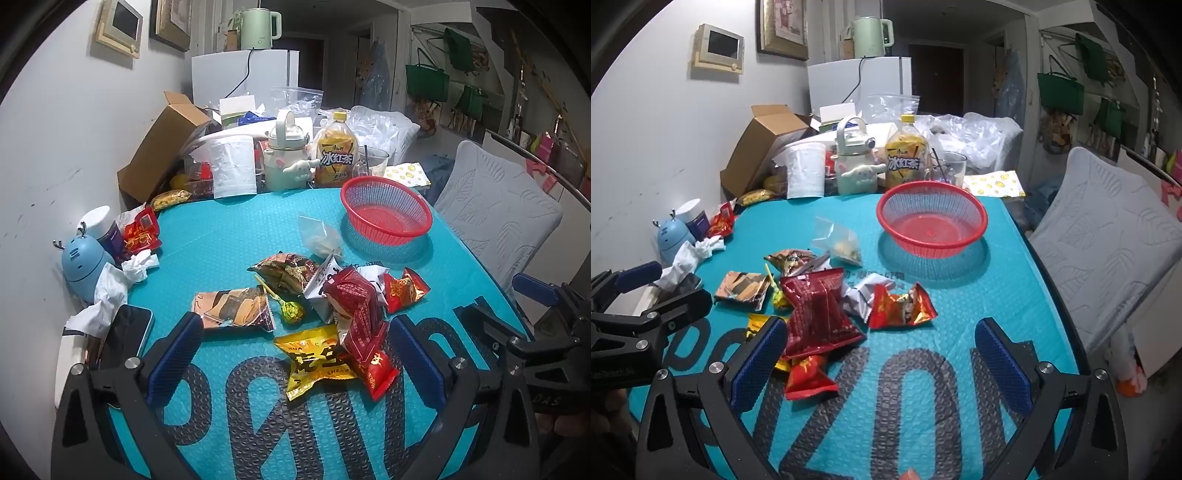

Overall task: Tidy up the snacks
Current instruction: 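Move both tools toward the pile of snack packets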

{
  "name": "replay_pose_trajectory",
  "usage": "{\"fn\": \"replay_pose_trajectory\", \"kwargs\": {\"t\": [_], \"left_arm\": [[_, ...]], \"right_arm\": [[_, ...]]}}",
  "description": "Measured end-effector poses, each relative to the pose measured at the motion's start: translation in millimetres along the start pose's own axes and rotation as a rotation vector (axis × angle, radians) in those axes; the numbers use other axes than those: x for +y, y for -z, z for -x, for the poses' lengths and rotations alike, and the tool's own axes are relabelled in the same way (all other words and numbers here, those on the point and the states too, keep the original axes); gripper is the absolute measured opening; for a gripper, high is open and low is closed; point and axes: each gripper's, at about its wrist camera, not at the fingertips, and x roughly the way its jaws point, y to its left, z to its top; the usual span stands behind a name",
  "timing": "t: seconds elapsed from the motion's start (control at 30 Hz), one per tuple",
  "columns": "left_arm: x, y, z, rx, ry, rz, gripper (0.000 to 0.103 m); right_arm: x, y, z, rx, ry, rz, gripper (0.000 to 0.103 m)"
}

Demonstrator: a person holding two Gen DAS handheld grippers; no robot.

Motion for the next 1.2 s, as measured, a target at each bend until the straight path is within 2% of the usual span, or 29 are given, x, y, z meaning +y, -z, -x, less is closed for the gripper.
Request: {"fn": "replay_pose_trajectory", "kwargs": {"t": [0.03, 0.6, 0.83, 1.0, 1.2], "left_arm": [[0.2, 0.0, 0.2, -0.001, 0.002, 0.002, 0.102], [-0.2, -1.9, 4.0, 0.000, 0.000, 0.002, 0.102], [2.2, -1.1, 18.6, -0.014, 0.014, 0.009, 0.102], [-0.1, -0.9, 21.7, 0.024, -0.022, -0.035, 0.102], [1.3, 2.3, 25.6, 0.037, -0.020, -0.034, 0.102]], "right_arm": [[0.3, 0.1, 0.9, -0.002, 0.000, 0.002, 0.103], [4.2, 1.6, 7.6, -0.007, -0.007, 0.008, 0.103], [5.3, 2.8, 11.0, -0.015, -0.009, 0.013, 0.103], [6.0, 4.6, 17.0, -0.024, -0.010, 0.014, 0.103], [7.7, 8.8, 22.5, -0.030, -0.019, 0.013, 0.103]]}}
